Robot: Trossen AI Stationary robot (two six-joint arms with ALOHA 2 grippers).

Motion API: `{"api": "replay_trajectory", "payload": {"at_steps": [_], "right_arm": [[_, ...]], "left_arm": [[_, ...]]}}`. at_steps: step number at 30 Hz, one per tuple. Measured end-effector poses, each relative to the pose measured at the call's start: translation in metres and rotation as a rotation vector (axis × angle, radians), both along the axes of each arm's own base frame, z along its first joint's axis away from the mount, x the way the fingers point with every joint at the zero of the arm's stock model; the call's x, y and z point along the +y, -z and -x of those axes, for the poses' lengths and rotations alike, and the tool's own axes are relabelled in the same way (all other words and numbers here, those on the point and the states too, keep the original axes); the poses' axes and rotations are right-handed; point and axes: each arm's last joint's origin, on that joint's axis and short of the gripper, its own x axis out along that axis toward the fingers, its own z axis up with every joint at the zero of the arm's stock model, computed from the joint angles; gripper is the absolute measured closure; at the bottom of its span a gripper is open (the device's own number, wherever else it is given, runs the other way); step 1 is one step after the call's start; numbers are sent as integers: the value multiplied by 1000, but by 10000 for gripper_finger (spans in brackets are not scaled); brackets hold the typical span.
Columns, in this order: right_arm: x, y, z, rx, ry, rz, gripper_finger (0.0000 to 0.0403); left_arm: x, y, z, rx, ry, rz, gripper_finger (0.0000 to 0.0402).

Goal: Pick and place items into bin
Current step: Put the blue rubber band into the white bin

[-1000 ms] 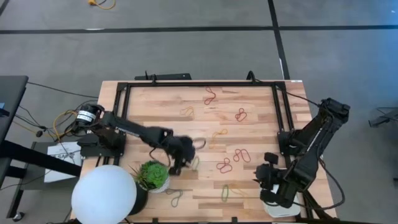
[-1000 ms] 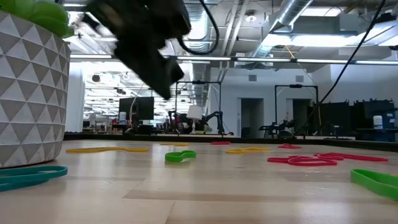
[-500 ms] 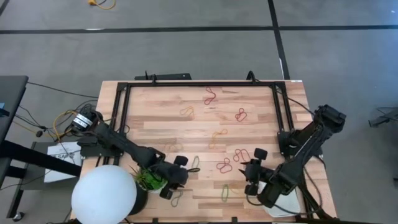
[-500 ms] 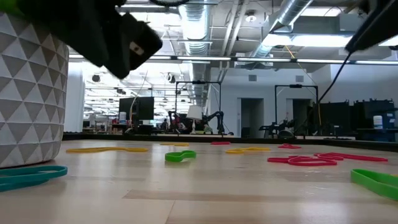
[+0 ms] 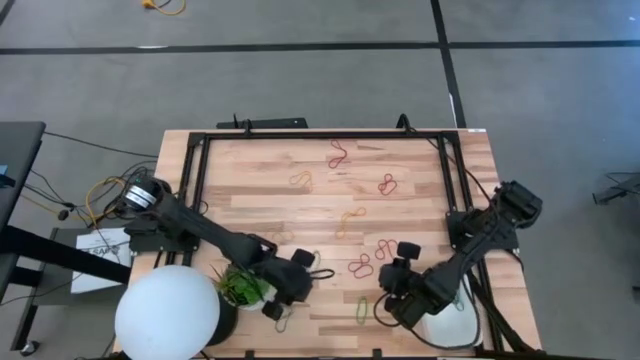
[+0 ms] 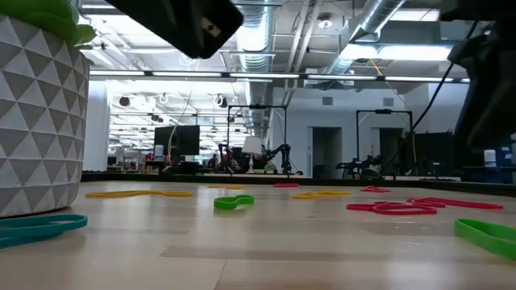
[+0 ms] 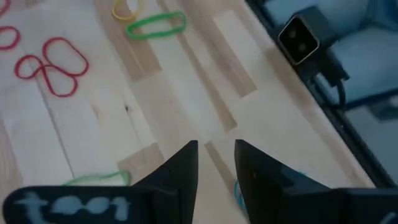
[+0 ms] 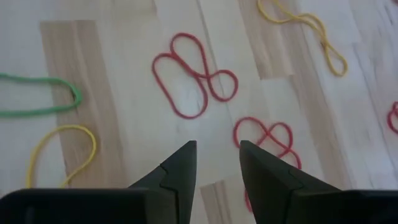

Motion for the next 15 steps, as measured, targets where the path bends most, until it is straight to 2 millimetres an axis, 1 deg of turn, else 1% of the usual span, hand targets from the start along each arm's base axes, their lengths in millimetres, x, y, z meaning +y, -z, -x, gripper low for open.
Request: {"api": "replay_trajectory", "payload": {"at_steps": [1,3,7,11,13,15], "right_arm": [[-1,-2,-2,-3,7,-8,284],[-2,-4,-7,-10,21,-15,284],[-4,-9,-13,-17,20,-19,284],[-6,-9,-13,-12,24,-14,284],[-5,-9,-13,-12,23,-15,284],[-5,-9,-13,-13,22,-14,284]], "left_arm": [[-3,0,-6,21,10,-18,307],[-8,7,-17,101,36,-57,307],[-19,33,-35,301,110,-106,307],[-31,52,-53,450,172,-50,307],[-36,56,-61,504,179,-14,307],[-38,53,-64,548,160,-12,307]]}}
